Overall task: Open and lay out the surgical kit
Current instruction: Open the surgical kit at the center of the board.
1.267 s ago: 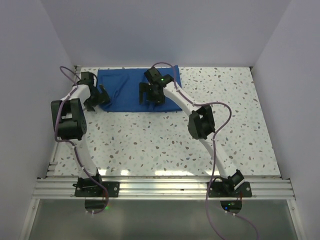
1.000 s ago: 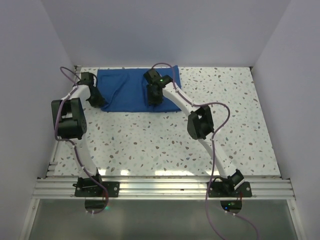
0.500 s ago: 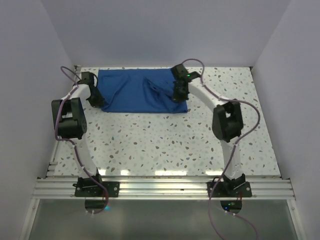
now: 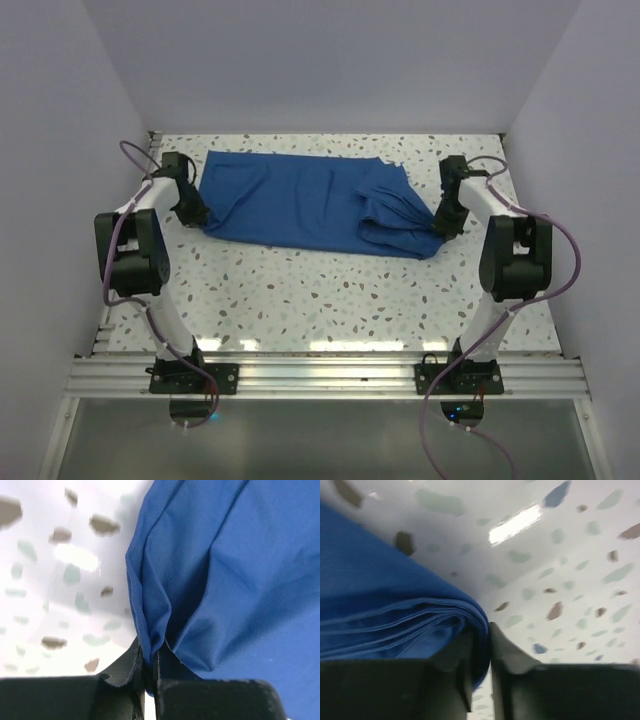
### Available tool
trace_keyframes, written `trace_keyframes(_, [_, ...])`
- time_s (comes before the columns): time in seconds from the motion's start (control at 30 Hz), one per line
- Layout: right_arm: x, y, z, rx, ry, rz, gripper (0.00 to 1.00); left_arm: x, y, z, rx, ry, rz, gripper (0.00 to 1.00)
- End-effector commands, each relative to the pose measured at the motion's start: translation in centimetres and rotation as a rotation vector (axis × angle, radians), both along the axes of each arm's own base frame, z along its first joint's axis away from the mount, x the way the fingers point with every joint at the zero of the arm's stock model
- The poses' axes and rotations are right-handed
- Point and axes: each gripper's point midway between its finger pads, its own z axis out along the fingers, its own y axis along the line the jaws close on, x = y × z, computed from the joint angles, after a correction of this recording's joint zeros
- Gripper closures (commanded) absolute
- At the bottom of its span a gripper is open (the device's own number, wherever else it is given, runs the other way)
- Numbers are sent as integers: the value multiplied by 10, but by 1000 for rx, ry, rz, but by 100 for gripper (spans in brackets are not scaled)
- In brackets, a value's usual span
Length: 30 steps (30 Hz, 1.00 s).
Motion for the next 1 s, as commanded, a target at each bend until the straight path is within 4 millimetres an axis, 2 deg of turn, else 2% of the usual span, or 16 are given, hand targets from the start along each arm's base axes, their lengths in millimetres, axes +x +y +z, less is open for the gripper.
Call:
trace_keyframes(0.0, [-10,-69,-1,-138,62,-142,75,-28,40,31,171,5,61,100])
trace_keyframes(0.03, [-17,-80,-2,-145,97,-176,37,-36,40,27,178,23,65,100])
trace_keyframes(0.07, [-15,-86,-2,-151,105,-193,26,-40,40,26,179,29,70,85])
trace_keyframes(0.13, [-21,-99,-4,-146,123,-251,16,-46,39,25,179,30,68,48])
trace_keyframes(0.17, [-20,-102,0,-142,111,-273,13,-47,40,29,180,20,74,9])
trace_keyframes(0.2, [-20,-104,3,-137,102,-280,13,-46,39,32,180,7,80,1])
trace_keyframes(0.33, [-17,-96,31,-89,8,-284,11,-44,40,49,192,-45,91,0])
trace_keyframes(0.43, [-17,-70,53,27,-99,-229,14,-39,41,61,206,-78,89,0])
trace_keyframes(0.57, [-2,-11,90,163,-263,-49,15,-30,27,68,217,-121,52,0])
trace_keyframes(0.6, [9,19,103,211,-328,46,15,-27,23,69,216,-128,41,0])
trace_keyframes(0.73, [33,90,146,292,-480,261,16,-17,-3,62,202,-131,-15,1])
trace_keyframes(0.77, [40,98,139,291,-455,277,16,-16,-13,54,197,-113,-39,1])
trace_keyframes(0.8, [48,110,149,281,-472,305,16,-12,-15,55,194,-115,-42,1])
trace_keyframes(0.87, [60,125,130,270,-414,340,17,-7,-35,53,182,-113,-94,2])
trace_keyframes(0.93, [80,126,130,215,-423,343,18,-4,-42,53,178,-118,-112,2])
trace_keyframes(0.97, [89,126,109,195,-374,348,18,-3,-46,54,170,-125,-124,2])
